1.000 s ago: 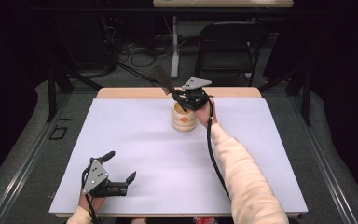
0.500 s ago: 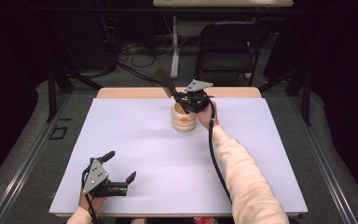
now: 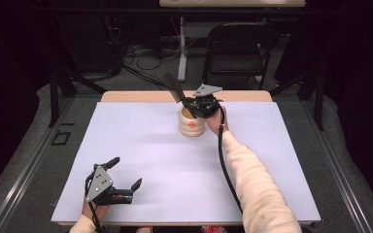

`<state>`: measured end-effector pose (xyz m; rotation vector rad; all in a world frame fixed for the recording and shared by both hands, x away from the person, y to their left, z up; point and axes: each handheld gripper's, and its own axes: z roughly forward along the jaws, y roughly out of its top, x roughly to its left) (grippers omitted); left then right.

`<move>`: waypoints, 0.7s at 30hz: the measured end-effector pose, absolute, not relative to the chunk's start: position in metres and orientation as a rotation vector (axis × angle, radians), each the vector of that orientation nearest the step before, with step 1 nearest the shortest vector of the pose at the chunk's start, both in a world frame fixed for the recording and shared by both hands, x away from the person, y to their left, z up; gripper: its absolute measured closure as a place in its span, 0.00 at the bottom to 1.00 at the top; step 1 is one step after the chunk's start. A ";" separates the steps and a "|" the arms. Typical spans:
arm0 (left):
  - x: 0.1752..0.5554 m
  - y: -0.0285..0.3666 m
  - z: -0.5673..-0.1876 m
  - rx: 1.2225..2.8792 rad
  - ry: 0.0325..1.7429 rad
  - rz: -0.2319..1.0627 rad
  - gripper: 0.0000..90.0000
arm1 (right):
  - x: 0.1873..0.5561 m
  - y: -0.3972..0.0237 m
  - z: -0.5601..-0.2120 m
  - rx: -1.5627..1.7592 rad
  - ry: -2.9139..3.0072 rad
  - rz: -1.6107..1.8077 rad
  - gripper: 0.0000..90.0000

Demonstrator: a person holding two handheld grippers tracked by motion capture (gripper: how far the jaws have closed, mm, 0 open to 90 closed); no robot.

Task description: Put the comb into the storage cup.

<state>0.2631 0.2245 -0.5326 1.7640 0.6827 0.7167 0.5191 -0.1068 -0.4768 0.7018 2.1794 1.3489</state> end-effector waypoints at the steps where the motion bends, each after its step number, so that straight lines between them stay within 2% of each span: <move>1: 0.263 0.224 -0.533 1.764 0.683 0.716 0.00 | 0.519 -0.106 -0.477 0.701 2.181 1.345 0.80; 21: 0.263 0.225 -0.532 1.765 0.681 0.718 0.00 | 0.521 -0.110 -0.488 0.719 2.222 1.311 0.80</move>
